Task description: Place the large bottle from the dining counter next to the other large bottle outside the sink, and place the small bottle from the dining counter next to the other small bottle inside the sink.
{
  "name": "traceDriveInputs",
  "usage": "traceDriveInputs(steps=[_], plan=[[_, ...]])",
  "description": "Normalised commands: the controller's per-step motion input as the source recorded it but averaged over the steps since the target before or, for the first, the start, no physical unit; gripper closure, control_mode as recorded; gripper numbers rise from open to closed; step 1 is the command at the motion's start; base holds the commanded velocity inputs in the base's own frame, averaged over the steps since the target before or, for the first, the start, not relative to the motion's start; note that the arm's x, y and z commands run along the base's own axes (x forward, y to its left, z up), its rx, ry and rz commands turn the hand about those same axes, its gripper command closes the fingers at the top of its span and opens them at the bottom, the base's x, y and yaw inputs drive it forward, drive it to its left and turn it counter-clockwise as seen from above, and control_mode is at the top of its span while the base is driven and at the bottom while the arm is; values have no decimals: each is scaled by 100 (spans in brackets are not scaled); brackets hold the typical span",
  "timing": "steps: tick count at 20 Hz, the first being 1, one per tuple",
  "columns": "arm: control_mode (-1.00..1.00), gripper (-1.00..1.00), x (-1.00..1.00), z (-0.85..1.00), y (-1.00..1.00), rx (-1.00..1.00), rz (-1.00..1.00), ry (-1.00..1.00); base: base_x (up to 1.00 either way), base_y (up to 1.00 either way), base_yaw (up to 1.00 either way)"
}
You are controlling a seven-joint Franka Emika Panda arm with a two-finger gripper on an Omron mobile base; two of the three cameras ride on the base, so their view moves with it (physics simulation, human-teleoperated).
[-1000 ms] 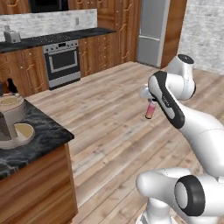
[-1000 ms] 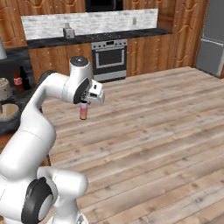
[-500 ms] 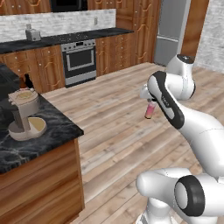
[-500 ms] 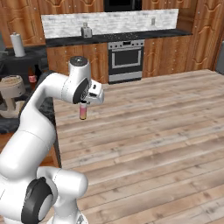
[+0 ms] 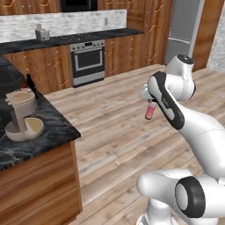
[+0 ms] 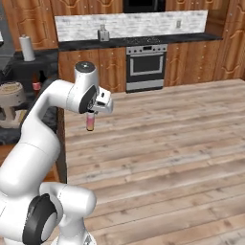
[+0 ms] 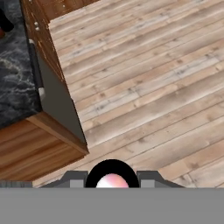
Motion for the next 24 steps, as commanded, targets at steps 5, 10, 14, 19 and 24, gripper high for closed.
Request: traceDriveInputs(steps=[5, 10, 14, 19, 24], plan=[[100, 100, 0, 0, 0, 0, 0, 0, 26, -43, 16], [100, 100, 0, 0, 0, 0, 0, 0, 37, -40, 17], [100, 100, 0, 0, 0, 0, 0, 0, 62, -51, 12], [100, 100, 0, 0, 0, 0, 0, 0, 97, -65, 4], [100, 100, 0, 0, 0, 0, 0, 0, 100, -57, 5]])
